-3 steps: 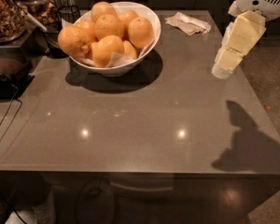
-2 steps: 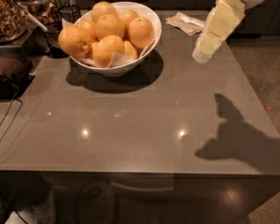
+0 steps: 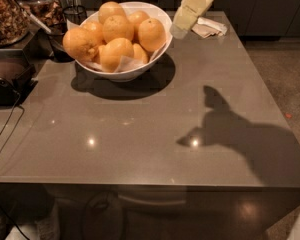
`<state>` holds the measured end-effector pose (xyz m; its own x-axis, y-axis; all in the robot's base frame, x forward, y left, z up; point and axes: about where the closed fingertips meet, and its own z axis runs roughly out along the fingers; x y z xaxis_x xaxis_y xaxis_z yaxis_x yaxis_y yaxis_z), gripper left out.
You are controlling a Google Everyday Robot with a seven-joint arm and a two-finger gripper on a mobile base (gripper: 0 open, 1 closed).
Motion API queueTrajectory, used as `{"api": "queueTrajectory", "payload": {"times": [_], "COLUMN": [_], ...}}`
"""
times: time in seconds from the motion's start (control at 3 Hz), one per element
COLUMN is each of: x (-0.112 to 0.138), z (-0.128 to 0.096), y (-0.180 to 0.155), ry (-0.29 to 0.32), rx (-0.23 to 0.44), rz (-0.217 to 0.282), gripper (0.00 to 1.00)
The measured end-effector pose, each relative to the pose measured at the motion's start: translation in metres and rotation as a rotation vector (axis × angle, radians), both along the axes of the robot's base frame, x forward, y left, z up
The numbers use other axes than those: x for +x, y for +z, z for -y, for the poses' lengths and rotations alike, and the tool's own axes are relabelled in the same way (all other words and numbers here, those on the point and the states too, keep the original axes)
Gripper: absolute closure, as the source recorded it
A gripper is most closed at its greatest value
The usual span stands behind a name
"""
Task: Pick orange from white bowl
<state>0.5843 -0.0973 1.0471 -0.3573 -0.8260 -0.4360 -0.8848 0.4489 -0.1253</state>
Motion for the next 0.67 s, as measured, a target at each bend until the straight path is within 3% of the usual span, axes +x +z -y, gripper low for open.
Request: {"api": "queueTrajectory", "payload": {"times": [0.33, 0.67], "x": [0.008, 0.030], "z": [-0.004, -0.025], "y": [0.005, 0.005], "ry": [-0.003, -0.023], "rx": [0.018, 0.091], "rz": [0.034, 0.021], "gripper": [0.00, 0.00]}}
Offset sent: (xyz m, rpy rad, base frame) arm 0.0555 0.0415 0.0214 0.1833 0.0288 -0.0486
